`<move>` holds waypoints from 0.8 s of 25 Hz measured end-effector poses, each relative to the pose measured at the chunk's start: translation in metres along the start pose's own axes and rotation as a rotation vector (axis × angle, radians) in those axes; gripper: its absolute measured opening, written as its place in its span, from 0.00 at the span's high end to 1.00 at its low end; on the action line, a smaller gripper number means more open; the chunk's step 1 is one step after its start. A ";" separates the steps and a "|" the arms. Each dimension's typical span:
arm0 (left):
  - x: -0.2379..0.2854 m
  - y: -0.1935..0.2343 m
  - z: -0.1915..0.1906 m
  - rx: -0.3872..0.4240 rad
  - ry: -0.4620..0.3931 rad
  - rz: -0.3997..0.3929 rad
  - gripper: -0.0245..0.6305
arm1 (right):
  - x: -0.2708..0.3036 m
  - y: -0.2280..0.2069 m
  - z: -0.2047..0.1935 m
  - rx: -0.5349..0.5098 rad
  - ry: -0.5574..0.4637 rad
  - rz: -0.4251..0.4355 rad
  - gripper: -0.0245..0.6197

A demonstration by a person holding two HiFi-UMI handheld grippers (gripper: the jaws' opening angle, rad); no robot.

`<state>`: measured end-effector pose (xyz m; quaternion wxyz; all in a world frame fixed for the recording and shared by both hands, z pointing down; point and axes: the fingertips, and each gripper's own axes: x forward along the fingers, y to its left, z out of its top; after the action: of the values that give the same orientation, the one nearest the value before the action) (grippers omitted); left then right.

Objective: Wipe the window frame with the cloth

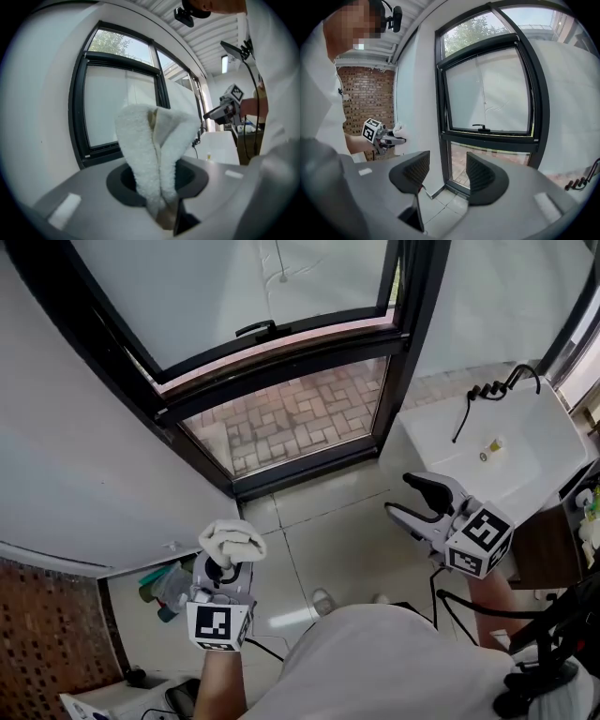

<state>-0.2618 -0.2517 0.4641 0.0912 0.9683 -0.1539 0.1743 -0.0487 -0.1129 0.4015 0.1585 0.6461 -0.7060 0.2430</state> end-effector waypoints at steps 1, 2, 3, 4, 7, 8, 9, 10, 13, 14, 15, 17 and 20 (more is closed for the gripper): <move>-0.001 -0.009 0.000 0.005 0.000 0.012 0.75 | -0.006 -0.003 -0.003 -0.009 -0.010 0.009 0.58; -0.003 -0.021 0.001 0.007 0.004 0.029 0.75 | -0.014 -0.007 -0.007 -0.019 -0.018 0.021 0.58; -0.004 -0.032 0.002 0.009 0.007 0.041 0.75 | -0.022 -0.010 -0.009 -0.029 -0.024 0.032 0.58; -0.006 -0.041 0.005 0.009 0.006 0.049 0.75 | -0.029 -0.012 -0.009 -0.037 -0.028 0.040 0.58; -0.015 -0.047 0.026 -0.002 0.010 0.073 0.75 | -0.033 -0.008 0.005 -0.037 -0.033 0.064 0.58; -0.017 -0.052 0.031 -0.006 0.013 0.075 0.75 | -0.036 -0.006 0.006 -0.031 -0.033 0.073 0.58; -0.018 -0.059 0.034 -0.008 0.017 0.072 0.75 | -0.041 -0.005 0.006 -0.027 -0.035 0.082 0.58; -0.019 -0.068 0.036 -0.008 0.020 0.068 0.75 | -0.046 -0.004 0.005 -0.026 -0.037 0.089 0.58; -0.017 -0.089 0.042 0.005 0.026 0.054 0.75 | -0.059 -0.006 0.003 -0.032 -0.046 0.104 0.58; -0.016 -0.094 0.044 0.008 0.029 0.049 0.75 | -0.063 -0.007 0.001 -0.032 -0.047 0.106 0.58; -0.015 -0.099 0.045 0.010 0.031 0.046 0.75 | -0.066 -0.007 -0.001 -0.031 -0.045 0.108 0.58; -0.015 -0.105 0.046 0.011 0.036 0.043 0.75 | -0.070 -0.007 -0.005 -0.033 -0.041 0.114 0.58; -0.013 -0.114 0.047 0.011 0.043 0.039 0.75 | -0.074 -0.008 -0.009 -0.037 -0.035 0.120 0.58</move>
<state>-0.2213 -0.1526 0.4023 0.0856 0.9616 -0.1699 0.1978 -0.0329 -0.0462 0.3705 0.1434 0.6038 -0.7504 0.2275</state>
